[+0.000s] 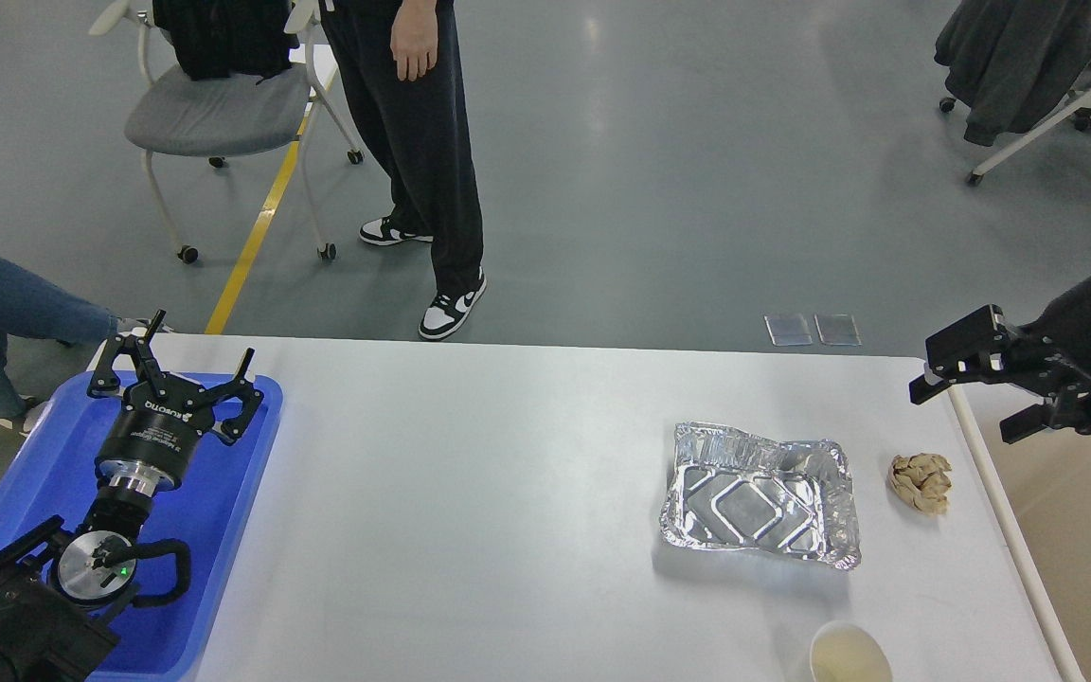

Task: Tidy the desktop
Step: 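Lower the right gripper toward the white paper cup near the robot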

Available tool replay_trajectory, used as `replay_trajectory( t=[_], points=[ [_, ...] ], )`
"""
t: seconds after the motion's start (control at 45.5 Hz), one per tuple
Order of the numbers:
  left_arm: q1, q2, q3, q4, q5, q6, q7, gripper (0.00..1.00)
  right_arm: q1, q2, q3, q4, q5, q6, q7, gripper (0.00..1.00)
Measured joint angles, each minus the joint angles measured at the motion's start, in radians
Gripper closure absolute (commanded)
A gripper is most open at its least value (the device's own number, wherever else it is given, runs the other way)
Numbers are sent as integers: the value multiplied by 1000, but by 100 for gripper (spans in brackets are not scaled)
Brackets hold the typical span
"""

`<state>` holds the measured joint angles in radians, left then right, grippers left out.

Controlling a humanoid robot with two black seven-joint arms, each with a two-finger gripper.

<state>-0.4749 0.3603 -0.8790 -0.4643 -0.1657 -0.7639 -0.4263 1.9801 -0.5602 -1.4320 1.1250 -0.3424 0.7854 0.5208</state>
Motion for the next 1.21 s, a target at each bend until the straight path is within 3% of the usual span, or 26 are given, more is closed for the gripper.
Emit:
replay_trajectory(
  t=[0.373, 0.791, 1.208],
  points=[
    [0, 0, 0, 0, 0, 0, 0, 1, -39, -8, 114, 56, -278, 0, -41, 0],
    [1, 0, 0, 0, 0, 0, 1, 1, -103, -43, 189, 152, -378, -5, -69, 0],
    [1, 0, 0, 0, 0, 0, 0, 1, -259, -45, 282, 172, -395, -174, -129, 0]
  ],
)
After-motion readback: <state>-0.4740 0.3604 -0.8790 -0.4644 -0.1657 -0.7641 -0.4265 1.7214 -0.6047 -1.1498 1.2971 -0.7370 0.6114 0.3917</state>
